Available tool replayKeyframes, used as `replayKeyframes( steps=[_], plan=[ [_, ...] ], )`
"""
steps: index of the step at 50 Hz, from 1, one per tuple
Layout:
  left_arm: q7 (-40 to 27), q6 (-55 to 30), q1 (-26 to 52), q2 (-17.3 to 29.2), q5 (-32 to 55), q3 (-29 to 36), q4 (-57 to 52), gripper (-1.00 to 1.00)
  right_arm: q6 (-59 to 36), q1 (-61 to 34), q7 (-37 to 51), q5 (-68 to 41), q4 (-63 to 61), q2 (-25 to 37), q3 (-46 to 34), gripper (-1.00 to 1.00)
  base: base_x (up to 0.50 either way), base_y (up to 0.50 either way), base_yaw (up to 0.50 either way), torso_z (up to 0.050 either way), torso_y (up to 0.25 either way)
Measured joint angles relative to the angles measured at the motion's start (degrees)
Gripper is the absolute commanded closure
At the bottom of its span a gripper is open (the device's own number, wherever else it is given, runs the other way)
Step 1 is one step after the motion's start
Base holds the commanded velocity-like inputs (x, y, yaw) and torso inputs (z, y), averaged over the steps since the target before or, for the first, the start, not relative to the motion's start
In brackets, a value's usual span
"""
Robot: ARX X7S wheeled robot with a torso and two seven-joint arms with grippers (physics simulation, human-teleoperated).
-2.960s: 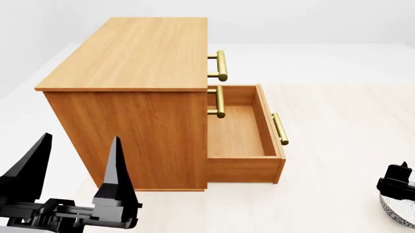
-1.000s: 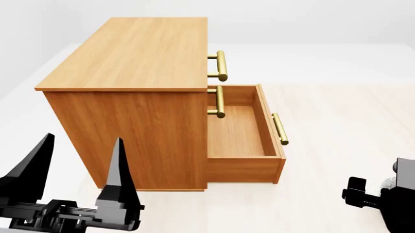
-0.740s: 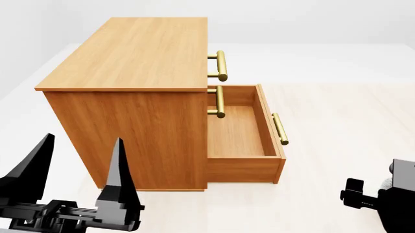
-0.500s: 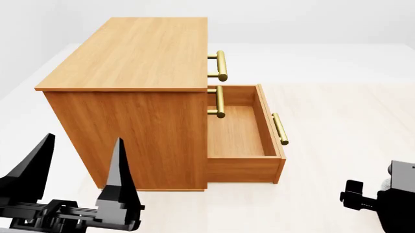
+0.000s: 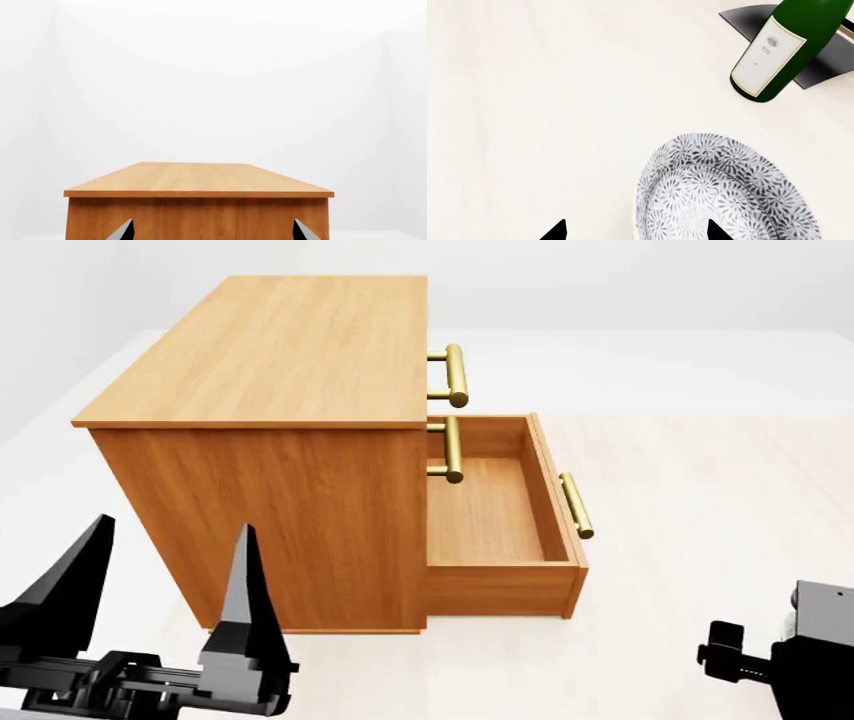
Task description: Put the bowl on top of the cabinet.
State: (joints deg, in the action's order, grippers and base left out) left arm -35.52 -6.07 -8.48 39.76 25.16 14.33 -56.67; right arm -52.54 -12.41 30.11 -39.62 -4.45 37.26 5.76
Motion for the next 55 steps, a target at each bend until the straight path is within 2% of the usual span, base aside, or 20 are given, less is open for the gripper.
replayKeyframes(
  steps=[55],
  plan=[
    [-1.15, 0.78, 0.68, 1.14, 0.17, 1.32, 0.41, -1.0, 0.74, -3.67, -0.29, 2.51, 5.91, -0.21, -3.16, -1.0, 0.0, 0.0, 0.0, 0.0, 0.0]
  ],
)
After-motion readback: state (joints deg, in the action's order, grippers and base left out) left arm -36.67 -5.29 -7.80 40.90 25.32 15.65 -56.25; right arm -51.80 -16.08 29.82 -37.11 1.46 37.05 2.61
